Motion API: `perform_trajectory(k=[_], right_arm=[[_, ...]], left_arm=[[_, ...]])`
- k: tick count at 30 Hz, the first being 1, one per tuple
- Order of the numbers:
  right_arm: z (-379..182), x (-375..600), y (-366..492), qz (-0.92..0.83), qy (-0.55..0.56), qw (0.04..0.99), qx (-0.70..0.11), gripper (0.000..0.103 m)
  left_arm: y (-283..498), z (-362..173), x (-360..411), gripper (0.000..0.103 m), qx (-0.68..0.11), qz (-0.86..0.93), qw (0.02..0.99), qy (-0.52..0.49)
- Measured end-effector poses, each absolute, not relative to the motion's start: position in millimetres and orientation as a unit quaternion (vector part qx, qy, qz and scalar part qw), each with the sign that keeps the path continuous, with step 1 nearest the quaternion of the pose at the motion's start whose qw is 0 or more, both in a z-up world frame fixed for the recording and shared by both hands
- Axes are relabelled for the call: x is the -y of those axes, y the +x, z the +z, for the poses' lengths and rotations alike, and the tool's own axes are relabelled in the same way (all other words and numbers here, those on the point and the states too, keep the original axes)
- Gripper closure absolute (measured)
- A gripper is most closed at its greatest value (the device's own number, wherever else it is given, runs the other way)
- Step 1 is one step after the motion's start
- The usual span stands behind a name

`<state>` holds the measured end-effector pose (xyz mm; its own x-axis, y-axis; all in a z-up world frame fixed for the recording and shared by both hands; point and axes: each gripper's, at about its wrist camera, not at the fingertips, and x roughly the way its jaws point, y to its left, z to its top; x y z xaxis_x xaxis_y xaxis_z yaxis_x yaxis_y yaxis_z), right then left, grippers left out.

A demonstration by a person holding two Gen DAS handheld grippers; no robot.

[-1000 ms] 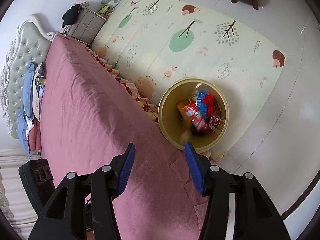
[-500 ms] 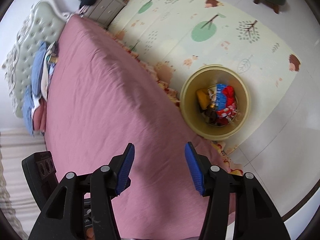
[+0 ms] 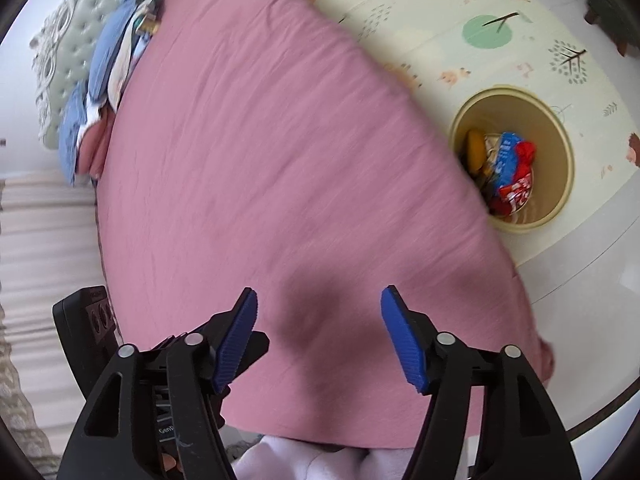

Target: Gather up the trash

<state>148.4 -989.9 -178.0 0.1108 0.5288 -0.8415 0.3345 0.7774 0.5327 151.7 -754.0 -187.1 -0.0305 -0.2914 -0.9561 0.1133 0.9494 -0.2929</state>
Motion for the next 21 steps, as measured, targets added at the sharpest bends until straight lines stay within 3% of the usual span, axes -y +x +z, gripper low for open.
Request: perform_trajectory(k=[10, 21], right_arm=[[-153, 911, 129, 0.110, 0.282, 0.672, -0.675, 0.024], [-56, 845, 109, 0.138, 0.203, 0.742, -0.624, 0.017]], left_arm=[[112, -160, 667, 0.012, -0.695, -0.075, 0.711, -0.080], [84, -63, 599, 0.005, -0.623, -0.025, 0.778, -0.077]])
